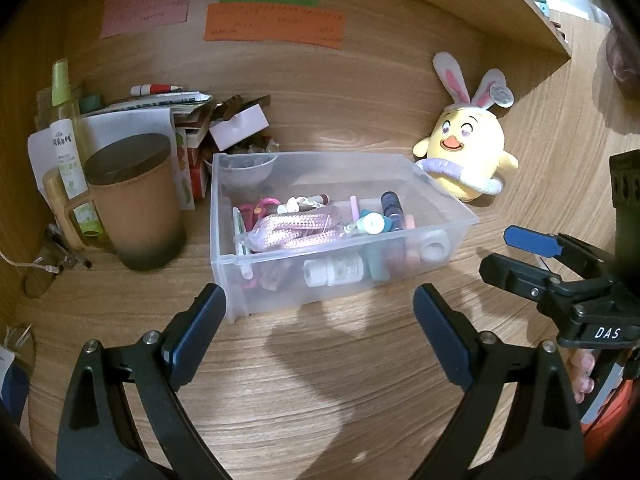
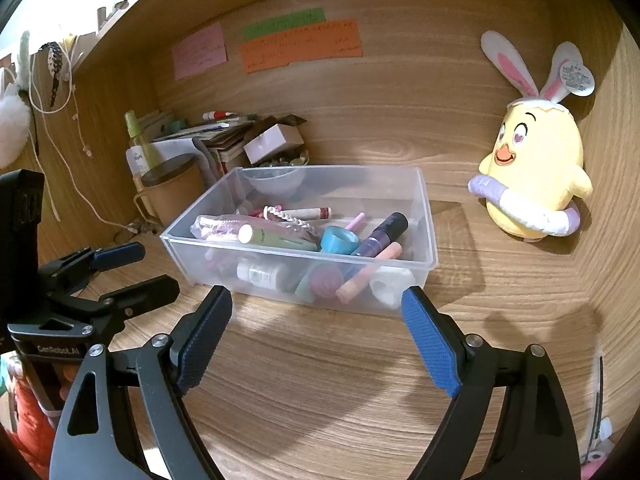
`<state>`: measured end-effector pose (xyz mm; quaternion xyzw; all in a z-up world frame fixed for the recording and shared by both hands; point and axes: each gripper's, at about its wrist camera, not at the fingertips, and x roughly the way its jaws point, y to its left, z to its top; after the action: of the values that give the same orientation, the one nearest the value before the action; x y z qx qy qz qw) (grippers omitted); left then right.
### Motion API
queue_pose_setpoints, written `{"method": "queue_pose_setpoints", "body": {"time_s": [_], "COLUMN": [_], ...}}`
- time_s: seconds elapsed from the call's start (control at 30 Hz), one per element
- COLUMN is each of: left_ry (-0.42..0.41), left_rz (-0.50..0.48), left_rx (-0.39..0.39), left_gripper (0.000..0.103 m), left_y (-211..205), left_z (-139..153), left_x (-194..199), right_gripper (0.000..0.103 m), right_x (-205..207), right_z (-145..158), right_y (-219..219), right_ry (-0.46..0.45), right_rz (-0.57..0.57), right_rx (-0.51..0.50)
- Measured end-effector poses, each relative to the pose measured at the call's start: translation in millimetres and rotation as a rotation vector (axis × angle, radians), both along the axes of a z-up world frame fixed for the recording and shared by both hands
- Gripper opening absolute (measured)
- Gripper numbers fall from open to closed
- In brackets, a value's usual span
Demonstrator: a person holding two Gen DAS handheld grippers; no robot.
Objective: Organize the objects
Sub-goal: 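Open both tools and withdraw them from the box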
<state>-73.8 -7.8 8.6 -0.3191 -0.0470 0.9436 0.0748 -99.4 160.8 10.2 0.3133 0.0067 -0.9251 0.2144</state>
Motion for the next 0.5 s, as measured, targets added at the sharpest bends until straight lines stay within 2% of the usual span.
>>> {"method": "queue_pose_setpoints", "body": {"time_s": [0.5], "left_ry": [0.0], "left_rz": [-0.006], "left_rx": [0.013], "left_gripper": [0.096], "left_y": [-1.3], "left_z": [0.7], "left_x": [-0.8], "right_gripper": [0.085], "right_x": [-1.9], "right_z": [2.2], "right_y": [-3.9], "right_ry": [0.009], "right_rz": [0.012], "right_rx": [0.012]}}
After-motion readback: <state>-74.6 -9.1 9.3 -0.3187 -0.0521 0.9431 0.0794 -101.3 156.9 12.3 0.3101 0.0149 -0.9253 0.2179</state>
